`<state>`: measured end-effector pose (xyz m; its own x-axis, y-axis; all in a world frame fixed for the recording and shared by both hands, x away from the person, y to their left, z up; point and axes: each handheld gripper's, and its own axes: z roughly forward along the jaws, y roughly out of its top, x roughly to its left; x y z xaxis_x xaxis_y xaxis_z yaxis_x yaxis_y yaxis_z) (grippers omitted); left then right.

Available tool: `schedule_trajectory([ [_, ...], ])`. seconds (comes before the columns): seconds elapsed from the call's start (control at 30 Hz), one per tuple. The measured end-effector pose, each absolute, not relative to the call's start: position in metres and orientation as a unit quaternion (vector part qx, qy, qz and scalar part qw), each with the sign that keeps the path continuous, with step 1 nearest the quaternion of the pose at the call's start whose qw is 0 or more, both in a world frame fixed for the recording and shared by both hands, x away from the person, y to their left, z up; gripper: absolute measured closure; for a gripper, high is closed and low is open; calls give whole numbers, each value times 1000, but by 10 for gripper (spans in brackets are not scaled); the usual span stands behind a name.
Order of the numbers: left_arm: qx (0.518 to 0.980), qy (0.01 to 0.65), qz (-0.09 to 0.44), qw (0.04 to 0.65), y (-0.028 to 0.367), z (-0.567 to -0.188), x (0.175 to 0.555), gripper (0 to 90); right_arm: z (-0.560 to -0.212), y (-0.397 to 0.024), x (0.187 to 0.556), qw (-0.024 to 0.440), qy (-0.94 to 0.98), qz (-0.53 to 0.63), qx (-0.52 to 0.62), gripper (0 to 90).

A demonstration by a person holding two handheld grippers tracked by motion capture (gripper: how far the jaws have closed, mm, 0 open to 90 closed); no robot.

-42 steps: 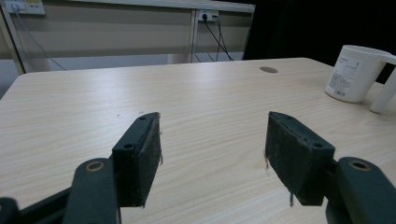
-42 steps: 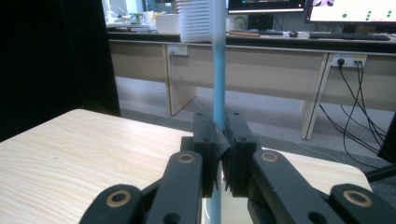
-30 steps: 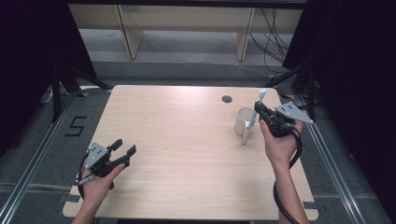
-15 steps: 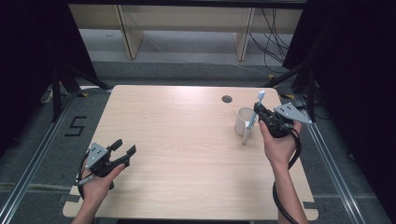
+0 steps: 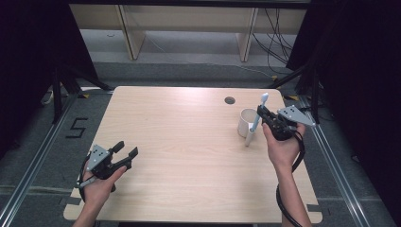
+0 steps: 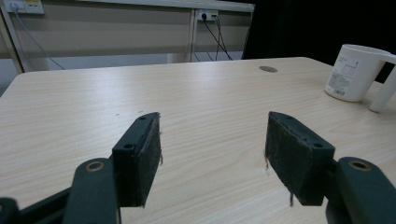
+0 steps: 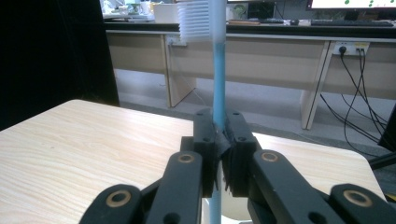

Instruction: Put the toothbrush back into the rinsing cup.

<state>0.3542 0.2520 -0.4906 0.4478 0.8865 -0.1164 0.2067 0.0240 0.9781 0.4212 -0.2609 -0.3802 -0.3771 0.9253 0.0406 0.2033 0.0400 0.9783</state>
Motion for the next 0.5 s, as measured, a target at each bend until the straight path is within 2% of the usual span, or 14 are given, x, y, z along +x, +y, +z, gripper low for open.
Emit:
schedule_trajectory([
  [0.5,636,439,294,563,250,-491,353,354,-383,-258,425,341,636,530,444,856],
])
